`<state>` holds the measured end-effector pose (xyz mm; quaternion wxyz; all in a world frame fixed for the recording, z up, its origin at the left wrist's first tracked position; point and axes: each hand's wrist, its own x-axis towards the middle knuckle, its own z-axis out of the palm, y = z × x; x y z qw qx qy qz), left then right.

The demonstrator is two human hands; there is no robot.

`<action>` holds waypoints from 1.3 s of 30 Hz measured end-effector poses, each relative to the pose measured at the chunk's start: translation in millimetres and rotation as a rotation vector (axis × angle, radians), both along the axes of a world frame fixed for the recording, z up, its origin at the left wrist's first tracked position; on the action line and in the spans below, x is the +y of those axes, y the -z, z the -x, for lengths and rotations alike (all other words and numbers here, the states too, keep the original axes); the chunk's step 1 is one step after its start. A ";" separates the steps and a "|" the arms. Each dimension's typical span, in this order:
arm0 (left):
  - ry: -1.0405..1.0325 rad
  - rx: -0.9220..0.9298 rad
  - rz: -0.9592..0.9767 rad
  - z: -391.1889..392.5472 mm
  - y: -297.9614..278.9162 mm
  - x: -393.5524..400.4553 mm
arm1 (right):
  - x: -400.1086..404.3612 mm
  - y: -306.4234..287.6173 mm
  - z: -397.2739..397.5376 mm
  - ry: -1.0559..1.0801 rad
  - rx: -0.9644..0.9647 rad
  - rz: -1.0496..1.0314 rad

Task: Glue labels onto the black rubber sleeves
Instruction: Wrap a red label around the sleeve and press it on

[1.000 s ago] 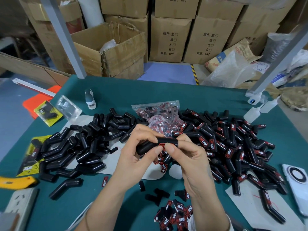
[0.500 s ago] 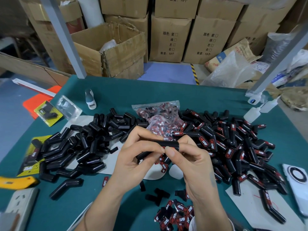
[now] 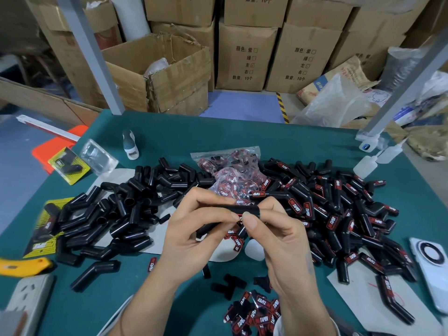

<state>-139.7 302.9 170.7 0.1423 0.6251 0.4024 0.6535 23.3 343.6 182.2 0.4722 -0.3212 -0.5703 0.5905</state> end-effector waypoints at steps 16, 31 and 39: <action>-0.036 0.061 -0.016 2.9 -1.8 -0.7 | -0.6 0.7 1.3 -0.003 0.002 -0.027; 0.017 0.139 0.005 5.2 -3.2 -0.1 | -2.8 -3.3 0.3 -0.004 -0.065 -0.091; 0.088 0.145 0.030 7.1 -0.1 -0.1 | -4.1 -9.4 0.6 -0.026 -0.113 -0.147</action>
